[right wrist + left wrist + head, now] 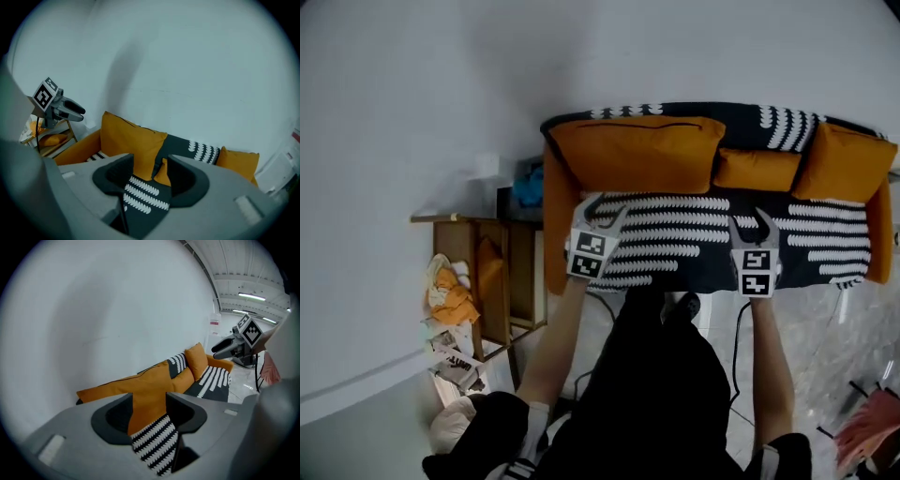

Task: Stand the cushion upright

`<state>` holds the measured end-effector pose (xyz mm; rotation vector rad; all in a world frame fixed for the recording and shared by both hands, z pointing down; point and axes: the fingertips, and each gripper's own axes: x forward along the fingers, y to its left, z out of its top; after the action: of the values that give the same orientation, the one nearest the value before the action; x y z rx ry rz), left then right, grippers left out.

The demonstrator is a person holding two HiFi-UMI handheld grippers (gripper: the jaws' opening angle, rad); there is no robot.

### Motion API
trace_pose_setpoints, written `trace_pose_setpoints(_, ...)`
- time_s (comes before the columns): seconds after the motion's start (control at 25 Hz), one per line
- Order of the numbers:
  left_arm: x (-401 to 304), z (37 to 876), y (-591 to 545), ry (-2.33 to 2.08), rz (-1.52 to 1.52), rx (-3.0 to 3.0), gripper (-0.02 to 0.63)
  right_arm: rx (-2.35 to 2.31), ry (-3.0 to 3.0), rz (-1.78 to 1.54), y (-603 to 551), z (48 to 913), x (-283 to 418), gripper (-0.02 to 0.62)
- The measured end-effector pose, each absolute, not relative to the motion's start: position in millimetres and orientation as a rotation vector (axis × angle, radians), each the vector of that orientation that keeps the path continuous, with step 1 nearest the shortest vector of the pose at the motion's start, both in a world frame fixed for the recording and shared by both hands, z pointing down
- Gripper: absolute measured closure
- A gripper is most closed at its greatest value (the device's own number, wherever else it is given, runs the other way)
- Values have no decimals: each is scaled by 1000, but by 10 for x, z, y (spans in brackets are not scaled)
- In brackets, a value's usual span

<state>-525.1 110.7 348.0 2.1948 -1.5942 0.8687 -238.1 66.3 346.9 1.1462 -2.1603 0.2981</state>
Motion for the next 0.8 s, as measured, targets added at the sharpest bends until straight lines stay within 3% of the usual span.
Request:
trace_pose_setpoints(0.68,-3211,2340,2159,-1546,669,2547,411,1163,-2368,214,1958,2518,-1697,484)
trace_pose_setpoints(0.8,-3085,2168,2290,-1547,576,2564,479,1164,-2402,204,2133,2364,-1684,518)
